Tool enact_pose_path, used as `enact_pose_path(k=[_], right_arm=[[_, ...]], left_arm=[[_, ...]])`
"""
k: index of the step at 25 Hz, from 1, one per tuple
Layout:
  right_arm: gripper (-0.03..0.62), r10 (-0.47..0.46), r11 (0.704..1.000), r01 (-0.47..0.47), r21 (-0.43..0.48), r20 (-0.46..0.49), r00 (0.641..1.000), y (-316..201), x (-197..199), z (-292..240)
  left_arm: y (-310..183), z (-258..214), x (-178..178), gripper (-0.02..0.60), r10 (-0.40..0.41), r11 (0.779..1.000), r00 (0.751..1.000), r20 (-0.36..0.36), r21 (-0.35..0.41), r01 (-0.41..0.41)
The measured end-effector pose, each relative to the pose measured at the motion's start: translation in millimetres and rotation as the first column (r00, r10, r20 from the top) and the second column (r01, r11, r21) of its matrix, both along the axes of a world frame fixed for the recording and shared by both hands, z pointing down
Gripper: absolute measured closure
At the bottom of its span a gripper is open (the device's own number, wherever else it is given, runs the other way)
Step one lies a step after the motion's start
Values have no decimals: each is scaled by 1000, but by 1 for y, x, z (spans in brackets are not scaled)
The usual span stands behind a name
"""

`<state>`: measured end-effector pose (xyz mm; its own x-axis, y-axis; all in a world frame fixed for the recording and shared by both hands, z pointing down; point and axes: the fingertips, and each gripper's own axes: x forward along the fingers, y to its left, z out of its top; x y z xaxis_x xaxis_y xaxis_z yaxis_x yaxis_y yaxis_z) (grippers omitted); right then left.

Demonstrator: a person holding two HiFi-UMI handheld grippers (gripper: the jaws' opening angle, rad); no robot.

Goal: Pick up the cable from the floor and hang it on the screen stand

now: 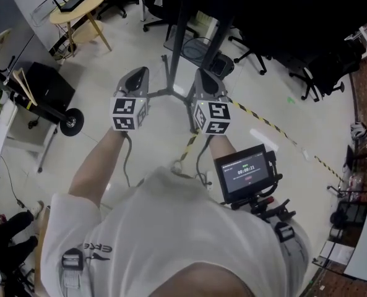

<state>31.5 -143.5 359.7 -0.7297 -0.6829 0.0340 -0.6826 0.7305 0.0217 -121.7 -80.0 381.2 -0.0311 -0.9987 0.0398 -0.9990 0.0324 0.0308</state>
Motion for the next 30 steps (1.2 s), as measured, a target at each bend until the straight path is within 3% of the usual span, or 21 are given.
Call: enact_pose_path(k=[7, 13, 23, 30], right_arm=[[580, 8, 1000, -9, -28, -20, 1000, 38, -1, 17], [580, -27, 999, 27, -33, -4, 1000, 58, 25, 25], [580, -70, 996, 69, -57, -11, 998, 70, 41, 54], [581, -73, 996, 71, -61, -23, 997, 76, 43, 63]], left_arm=[[32, 17, 5, 578, 22, 1000, 1000, -16, -17, -22], [51, 22, 38, 578, 32, 999, 999, 16, -19, -32], [54, 50, 73, 578, 56, 998, 998, 27, -39, -55], [53, 58, 76, 580, 72, 997, 997, 41, -39, -70]])
